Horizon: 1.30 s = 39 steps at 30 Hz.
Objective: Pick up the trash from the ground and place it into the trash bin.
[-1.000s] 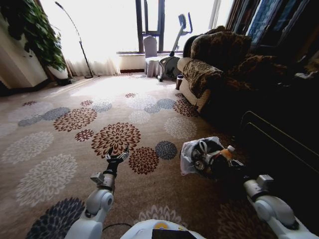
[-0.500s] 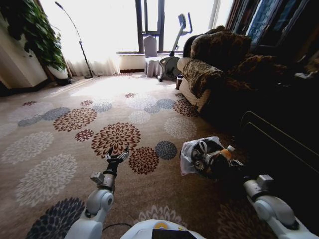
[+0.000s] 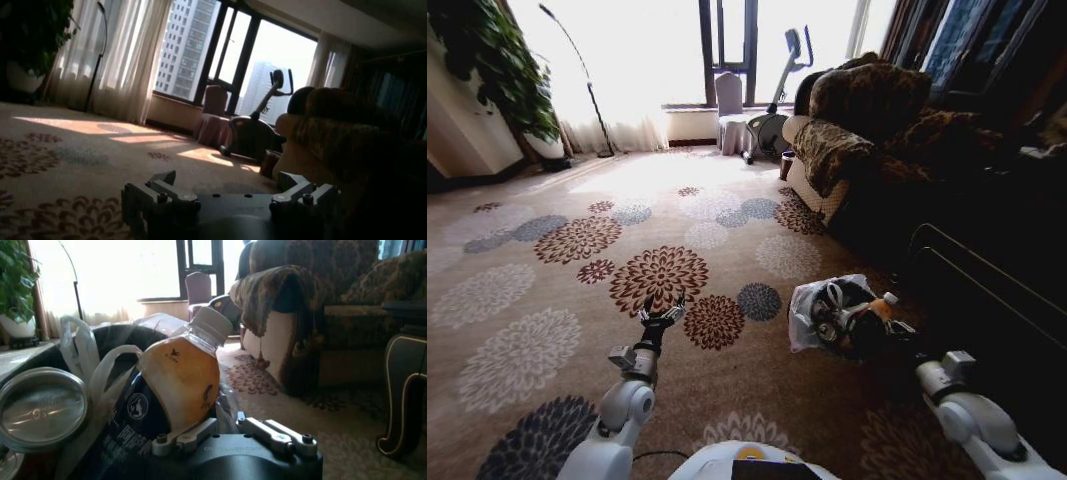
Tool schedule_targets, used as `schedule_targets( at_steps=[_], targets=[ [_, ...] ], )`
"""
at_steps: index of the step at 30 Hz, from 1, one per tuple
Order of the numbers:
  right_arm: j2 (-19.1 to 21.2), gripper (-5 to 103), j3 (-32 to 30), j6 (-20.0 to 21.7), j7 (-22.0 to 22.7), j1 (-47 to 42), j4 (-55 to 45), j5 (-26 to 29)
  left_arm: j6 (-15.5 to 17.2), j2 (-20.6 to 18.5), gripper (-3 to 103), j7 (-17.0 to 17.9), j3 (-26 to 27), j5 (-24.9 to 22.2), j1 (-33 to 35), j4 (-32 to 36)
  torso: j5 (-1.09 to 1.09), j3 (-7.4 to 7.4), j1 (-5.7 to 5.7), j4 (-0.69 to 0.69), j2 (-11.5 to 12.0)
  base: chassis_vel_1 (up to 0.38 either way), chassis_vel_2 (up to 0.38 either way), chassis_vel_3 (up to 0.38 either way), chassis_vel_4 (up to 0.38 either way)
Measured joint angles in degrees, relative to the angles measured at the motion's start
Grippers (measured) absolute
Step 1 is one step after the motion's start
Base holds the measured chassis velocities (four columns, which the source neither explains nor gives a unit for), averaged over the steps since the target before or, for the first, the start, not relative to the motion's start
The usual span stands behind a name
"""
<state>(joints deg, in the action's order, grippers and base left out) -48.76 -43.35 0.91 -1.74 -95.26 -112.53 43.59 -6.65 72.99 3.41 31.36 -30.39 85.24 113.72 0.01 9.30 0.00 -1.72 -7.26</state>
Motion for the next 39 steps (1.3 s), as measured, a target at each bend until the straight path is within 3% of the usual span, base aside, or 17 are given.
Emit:
schedule_targets(
  at_steps=[3, 4, 5, 6, 10, 11, 13, 18, 22, 24, 25, 31, 39],
  targets=[
    [0.0, 0, 0.0, 0.0, 0.0, 0.0, 0.0, 0.0, 0.0, 0.0, 100, 0.0, 0.0, 0.0, 0.0, 0.0, -0.01, 0.00, 0.00, 0.01, 0.0, -0.250, -0.206, 0.182, 0.175],
    [0.0, 0, 0.0, 0.0, 0.0, 0.0, 0.0, 0.0, 0.0, 0.0, 100, 0.0, 0.0, 0.0, 0.0, 0.0, -0.12, 0.01, 0.01, 0.05, 0.0, -0.250, -0.315, 0.222, 0.220],
    [0.0, 0, 0.0, 0.0, 0.0, 0.0, 0.0, 0.0, 0.0, 0.0, 100, 0.0, 0.0, 0.0, 0.0, 0.0, -0.12, 0.02, 0.01, 0.05, 0.0, -0.208, -0.315, 0.240, 0.261],
    [0.0, 0, 0.0, 0.0, 0.0, 0.0, 0.0, 0.0, 0.0, 0.0, 100, 0.0, 0.0, 0.0, 0.0, 0.0, 0.08, -0.01, 0.00, 0.08, 0.0, -0.285, -0.285, 0.240, 0.238],
    [0.0, 0, 0.0, 0.0, 0.0, 0.0, 0.0, 0.0, 0.0, 0.0, 100, 0.0, 0.0, 0.0, 0.0, 0.0, 0.00, -0.01, 0.00, 0.04, 0.0, -0.296, -0.308, 0.269, 0.249],
    [0.0, 0, 0.0, 0.0, 0.0, 0.0, 0.0, 0.0, 0.0, 0.0, 100, 0.0, 0.0, 0.0, 0.0, 0.0, -0.11, 0.01, 0.00, 0.05, 0.0, -0.281, -0.330, 0.286, 0.266],
    [0.0, 0, 0.0, 0.0, 0.1, 0.0, 0.0, 0.0, 0.0, 0.0, 100, 0.0, 0.0, 0.0, 0.0, 0.0, 0.07, 0.00, 0.00, 0.06, 0.0, -0.280, -0.234, 0.259, 0.226],
    [0.0, 0, 0.0, 0.0, 0.1, 0.0, 0.0, 0.0, 0.0, 0.0, 100, 0.0, -0.1, 0.0, 0.0, 0.0, 0.00, 0.01, 0.00, 0.04, 0.0, -0.177, -0.127, 0.170, 0.107],
    [0.0, 0, 0.0, 0.0, 0.0, 0.0, 0.0, 0.0, 0.0, 0.0, 100, 0.0, 0.0, 0.0, 0.0, 0.0, 0.00, 0.00, 0.00, 0.01, 0.0, -0.003, -0.007, 0.021, 0.005],
    [0.0, 0, 0.0, 0.0, 0.0, 0.0, 0.0, 0.0, 0.0, 0.0, 100, 0.0, 0.0, 0.0, 0.0, 0.0, -0.10, 0.00, 0.00, 0.02, 0.0, 0.072, 0.054, -0.043, -0.038],
    [0.0, 0, 0.0, 0.0, 0.0, 0.0, 0.0, 0.0, 0.0, 0.0, 100, 0.0, 0.0, 0.0, 0.0, 0.0, -0.01, -0.01, 0.00, 0.01, 0.0, 0.000, 0.000, 0.000, 0.000],
    [0.0, 0, 0.0, 0.0, 0.0, 0.0, 0.0, 0.0, 0.0, 0.0, 100, 0.0, 0.0, 0.0, 0.0, 0.0, 0.03, 0.00, 0.00, 0.05, 0.0, 0.000, 0.000, 0.000, 0.000],
    [0.0, 0, 0.2, 0.1, 0.5, -0.7, -0.8, -0.8, 0.0, 0.0, 100, 0.0, 0.0, 0.0, 0.0, 0.0, 0.00, 0.00, 0.00, 0.01, 0.0, 0.000, 0.000, 0.000, 0.000]
  ],
)
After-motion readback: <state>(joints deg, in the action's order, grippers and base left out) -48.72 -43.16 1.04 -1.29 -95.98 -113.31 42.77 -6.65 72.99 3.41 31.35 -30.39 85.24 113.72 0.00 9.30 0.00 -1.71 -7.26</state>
